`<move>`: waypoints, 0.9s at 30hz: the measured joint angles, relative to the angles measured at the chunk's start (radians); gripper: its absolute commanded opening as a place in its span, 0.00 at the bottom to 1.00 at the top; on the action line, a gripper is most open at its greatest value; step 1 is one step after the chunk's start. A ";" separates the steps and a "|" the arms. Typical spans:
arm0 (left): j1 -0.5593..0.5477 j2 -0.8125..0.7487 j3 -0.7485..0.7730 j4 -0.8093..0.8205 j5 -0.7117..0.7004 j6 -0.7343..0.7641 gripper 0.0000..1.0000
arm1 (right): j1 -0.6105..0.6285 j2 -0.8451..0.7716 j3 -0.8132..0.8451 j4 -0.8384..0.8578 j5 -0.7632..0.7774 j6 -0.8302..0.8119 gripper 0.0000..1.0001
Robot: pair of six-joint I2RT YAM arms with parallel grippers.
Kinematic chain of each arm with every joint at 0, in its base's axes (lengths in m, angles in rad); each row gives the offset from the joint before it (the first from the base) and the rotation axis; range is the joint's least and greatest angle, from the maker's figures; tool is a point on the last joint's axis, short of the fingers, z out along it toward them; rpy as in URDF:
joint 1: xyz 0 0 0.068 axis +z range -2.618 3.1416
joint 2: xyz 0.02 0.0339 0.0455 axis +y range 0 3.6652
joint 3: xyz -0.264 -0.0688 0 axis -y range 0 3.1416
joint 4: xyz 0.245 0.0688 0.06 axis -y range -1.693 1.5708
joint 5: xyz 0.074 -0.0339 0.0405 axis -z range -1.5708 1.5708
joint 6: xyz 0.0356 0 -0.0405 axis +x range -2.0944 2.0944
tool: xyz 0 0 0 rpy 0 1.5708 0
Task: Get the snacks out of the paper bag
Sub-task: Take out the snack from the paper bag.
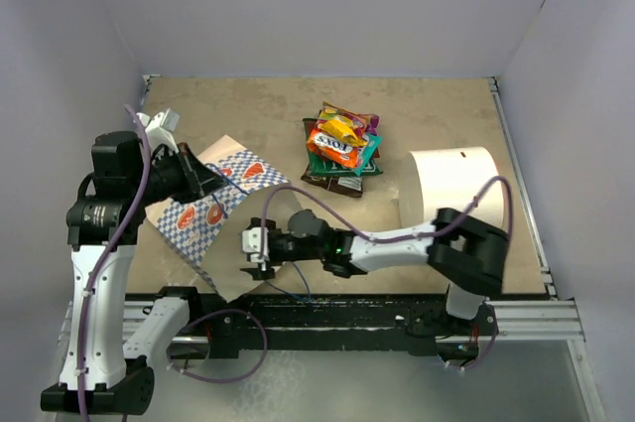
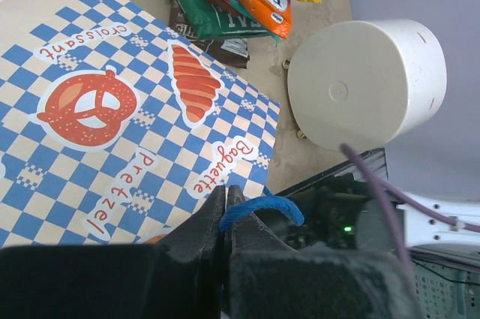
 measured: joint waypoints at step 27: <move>0.000 0.087 0.094 0.031 0.182 0.000 0.00 | 0.037 0.705 0.382 0.575 0.335 0.198 1.00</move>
